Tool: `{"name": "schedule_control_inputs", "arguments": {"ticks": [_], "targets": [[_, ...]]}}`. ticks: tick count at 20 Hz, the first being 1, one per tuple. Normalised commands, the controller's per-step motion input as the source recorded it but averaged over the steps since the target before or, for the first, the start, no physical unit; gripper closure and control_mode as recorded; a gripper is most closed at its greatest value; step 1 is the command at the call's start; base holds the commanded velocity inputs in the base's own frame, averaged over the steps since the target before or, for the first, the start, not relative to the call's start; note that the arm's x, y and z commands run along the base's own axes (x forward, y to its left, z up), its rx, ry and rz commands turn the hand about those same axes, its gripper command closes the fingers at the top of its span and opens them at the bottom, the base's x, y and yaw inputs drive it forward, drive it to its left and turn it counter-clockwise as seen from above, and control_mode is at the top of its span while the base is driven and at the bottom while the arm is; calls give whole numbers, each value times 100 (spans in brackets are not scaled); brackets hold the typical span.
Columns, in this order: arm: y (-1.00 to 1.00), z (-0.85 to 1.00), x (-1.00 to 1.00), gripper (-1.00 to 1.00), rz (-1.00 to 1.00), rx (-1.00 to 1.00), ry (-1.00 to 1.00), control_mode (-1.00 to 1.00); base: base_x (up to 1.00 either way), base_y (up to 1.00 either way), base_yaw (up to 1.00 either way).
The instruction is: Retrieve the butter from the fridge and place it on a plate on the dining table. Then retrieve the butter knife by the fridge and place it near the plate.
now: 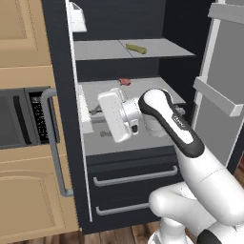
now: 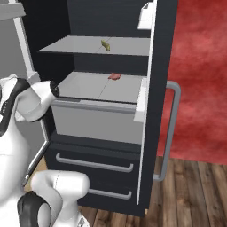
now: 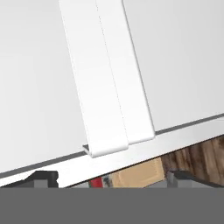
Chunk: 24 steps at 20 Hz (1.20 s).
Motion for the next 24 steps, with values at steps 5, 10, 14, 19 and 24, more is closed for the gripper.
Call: {"name": "schedule_control_inputs", "arguments": {"ticks": [5, 10, 14, 19, 24], "targets": [[-93, -6, 1, -100, -8, -24, 1, -100, 0, 0, 0], [-77, -6, 0, -100, -5, -55, -2, -100, 0, 0, 0], [-82, -8, 0, -100, 0, -63, -4, -100, 0, 0, 0], [-96, -29, 0, -100, 6, -59, -4, -100, 0, 0, 0], [-87, -55, -26, -100, 16, -48, -9, -100, 0, 0, 0]]}}
